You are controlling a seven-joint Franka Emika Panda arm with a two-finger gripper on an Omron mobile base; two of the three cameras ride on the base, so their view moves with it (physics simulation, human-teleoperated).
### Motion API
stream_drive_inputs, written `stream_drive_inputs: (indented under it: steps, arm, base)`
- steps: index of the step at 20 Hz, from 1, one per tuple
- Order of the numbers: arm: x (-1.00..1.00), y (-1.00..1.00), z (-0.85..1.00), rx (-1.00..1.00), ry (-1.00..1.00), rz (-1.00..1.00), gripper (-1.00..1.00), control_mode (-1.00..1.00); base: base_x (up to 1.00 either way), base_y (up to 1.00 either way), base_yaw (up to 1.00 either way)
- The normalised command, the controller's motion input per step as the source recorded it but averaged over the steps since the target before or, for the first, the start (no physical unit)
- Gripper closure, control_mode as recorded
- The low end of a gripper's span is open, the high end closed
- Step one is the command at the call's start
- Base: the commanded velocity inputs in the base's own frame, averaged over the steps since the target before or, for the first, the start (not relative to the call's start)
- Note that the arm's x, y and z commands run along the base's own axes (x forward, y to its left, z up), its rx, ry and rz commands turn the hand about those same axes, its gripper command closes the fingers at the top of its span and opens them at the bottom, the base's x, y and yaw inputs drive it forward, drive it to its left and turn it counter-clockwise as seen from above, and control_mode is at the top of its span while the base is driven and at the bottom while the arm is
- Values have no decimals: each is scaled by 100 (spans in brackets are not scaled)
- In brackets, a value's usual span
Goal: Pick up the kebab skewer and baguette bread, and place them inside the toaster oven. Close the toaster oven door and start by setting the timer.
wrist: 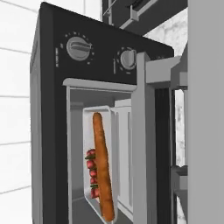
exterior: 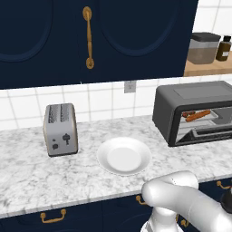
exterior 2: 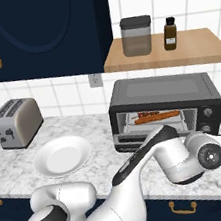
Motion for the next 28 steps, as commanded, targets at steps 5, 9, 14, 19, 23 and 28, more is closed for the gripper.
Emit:
stream_drive_inputs:
  steps: [5,9,14,19,23,28]
  arm:
    - [47,16,-17,0,0,0,-100,-100]
    - [50,16,-20,0,0,0,-100,-100]
    - [42,9,-25,0,0,1,-100,-100]
    - [43,8,-22,0,0,1,-100,-100]
    - [36,5,-23,0,0,1,-100,-100]
    - [33,0,-15,0,0,1,-100,-100]
  base:
    - [0,0,0]
    - [0,0,0]
    - [0,0,0]
    - [0,0,0]
    - [0,0,0]
    - [0,0,0]
